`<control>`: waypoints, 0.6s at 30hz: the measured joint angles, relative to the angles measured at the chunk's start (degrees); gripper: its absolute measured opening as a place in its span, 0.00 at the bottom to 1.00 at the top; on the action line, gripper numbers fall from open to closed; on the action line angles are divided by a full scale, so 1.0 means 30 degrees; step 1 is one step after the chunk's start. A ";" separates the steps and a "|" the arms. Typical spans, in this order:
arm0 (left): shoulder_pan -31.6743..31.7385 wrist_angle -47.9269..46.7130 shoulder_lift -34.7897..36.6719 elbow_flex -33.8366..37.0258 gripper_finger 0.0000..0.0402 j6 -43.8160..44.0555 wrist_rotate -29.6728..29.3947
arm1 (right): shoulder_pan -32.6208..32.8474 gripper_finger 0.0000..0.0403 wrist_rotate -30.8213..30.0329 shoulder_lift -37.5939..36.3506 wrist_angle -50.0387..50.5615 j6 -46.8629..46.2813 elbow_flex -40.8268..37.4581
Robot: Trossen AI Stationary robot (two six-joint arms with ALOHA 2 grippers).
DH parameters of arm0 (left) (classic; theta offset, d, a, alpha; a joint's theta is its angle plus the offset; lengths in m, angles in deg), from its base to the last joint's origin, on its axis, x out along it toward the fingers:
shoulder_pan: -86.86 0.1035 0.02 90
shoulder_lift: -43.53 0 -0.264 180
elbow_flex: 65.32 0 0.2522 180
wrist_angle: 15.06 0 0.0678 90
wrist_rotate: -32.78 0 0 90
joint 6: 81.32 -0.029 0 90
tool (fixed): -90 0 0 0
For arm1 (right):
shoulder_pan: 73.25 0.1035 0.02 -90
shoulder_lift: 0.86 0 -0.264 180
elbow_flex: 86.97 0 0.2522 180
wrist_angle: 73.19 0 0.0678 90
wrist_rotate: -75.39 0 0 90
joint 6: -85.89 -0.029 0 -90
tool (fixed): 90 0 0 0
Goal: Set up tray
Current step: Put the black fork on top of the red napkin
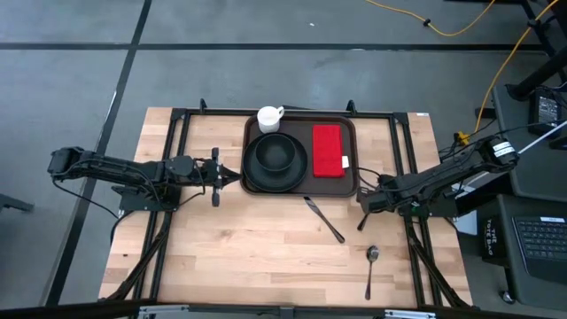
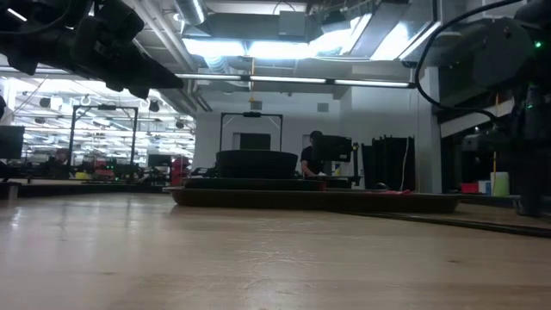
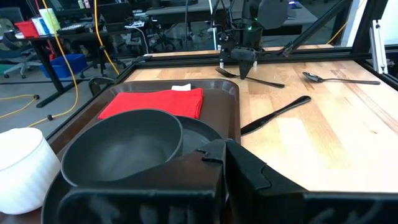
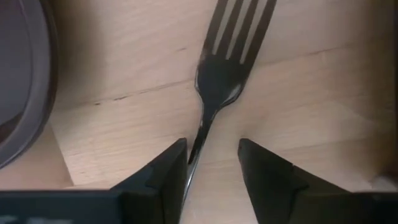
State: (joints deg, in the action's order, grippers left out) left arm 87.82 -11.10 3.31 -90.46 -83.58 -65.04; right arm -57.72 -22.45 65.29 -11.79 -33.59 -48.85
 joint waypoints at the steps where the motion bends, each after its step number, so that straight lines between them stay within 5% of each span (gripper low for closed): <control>1: 0.0000 0.0000 0.0000 0.0000 0.01 0.0000 0.0000 | 0.0000 0.35 0.0020 0.0000 0.0026 0.0056 -0.0007; 18: 0.0007 0.0000 0.0000 0.0000 0.01 0.0058 0.0005 | 0.0001 0.20 0.0126 0.0022 0.0173 0.2894 -0.0036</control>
State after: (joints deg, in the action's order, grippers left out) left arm 87.84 -11.10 3.31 -90.46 -83.40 -65.02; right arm -57.72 -22.07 65.36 -11.27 -24.91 -48.96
